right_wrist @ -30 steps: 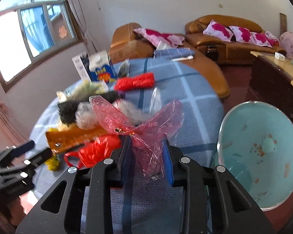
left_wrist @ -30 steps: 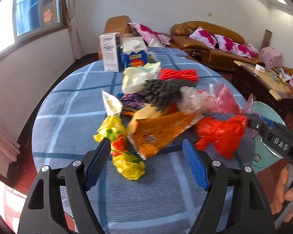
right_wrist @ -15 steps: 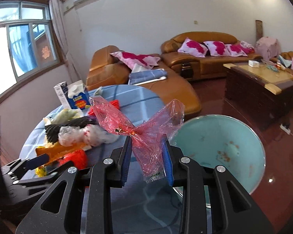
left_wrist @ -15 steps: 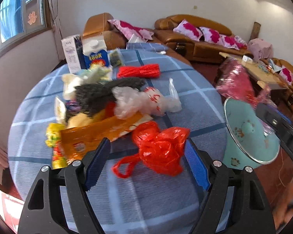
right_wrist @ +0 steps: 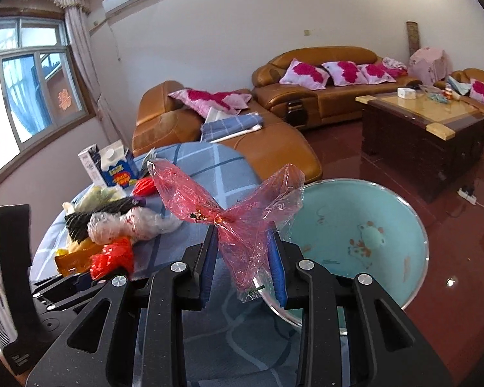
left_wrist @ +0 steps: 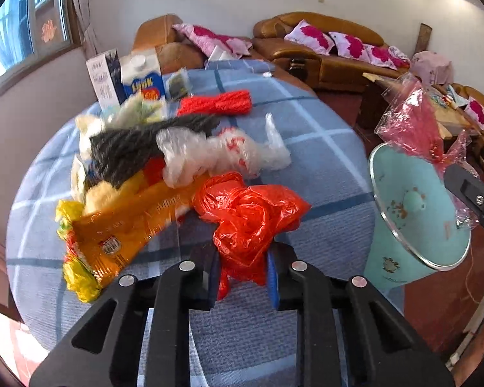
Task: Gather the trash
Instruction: 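Grasp the pink plastic bag with the right tool while the left tool grasps the red bag, then drop the red bag into the teal bucket with the left tool while the right tool drops the pink bag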
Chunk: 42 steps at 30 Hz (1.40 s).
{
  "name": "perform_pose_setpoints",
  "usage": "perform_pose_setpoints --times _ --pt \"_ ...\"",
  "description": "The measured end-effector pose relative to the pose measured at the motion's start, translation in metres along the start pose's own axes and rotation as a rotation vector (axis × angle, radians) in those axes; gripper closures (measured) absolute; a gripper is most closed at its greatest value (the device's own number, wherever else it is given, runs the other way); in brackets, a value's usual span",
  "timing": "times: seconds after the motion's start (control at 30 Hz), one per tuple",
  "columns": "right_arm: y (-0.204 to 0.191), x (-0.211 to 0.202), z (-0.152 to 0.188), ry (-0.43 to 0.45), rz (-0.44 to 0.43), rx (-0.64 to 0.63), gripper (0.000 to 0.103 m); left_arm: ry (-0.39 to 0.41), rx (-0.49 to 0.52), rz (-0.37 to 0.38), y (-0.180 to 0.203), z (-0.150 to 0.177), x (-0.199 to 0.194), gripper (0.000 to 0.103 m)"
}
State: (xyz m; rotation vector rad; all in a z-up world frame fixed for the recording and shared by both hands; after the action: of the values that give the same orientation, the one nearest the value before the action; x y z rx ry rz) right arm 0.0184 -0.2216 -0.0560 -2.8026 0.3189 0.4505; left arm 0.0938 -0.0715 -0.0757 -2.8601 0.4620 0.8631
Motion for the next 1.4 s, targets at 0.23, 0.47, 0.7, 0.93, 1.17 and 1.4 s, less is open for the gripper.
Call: perform_pose_setpoints --times 0.23,0.47,0.7,0.93,1.17,1.4 --pt "0.015 -0.009 -0.005 0.034 0.067 0.036 0.072 0.124 0.064 -0.028 0.016 -0.021 -0.034 0.081" --pt "0.028 -0.024 -0.015 0.102 0.134 0.048 0.072 0.249 -0.008 0.117 0.014 -0.038 -0.068 0.081" --pt "0.047 -0.026 -0.017 0.129 0.207 0.052 0.072 0.277 0.003 0.151 0.027 -0.047 -0.075 0.08" --pt "0.084 -0.012 -0.014 0.095 0.342 0.052 0.072 0.217 0.039 0.209 0.063 -0.05 -0.052 0.08" --pt "0.113 0.001 -0.005 0.032 0.406 0.074 0.072 0.141 0.098 0.288 0.11 -0.048 -0.016 0.08" --pt "0.123 0.014 0.002 -0.035 0.44 0.049 0.069 0.081 0.135 0.335 0.149 -0.041 0.013 0.08"
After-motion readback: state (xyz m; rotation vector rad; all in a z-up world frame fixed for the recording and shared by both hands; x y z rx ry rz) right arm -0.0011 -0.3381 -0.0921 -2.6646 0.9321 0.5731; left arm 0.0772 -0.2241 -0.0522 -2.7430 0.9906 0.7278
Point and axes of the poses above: each gripper's, at about its wrist camera, not at the fingertips, and x roughly the way its jaws point, y to its right, z to its underside, the point moved 1 cm from there along x, roughly the way its jaws point, and after that the axes turned 13 degrees about y, right-handed, at the moved point
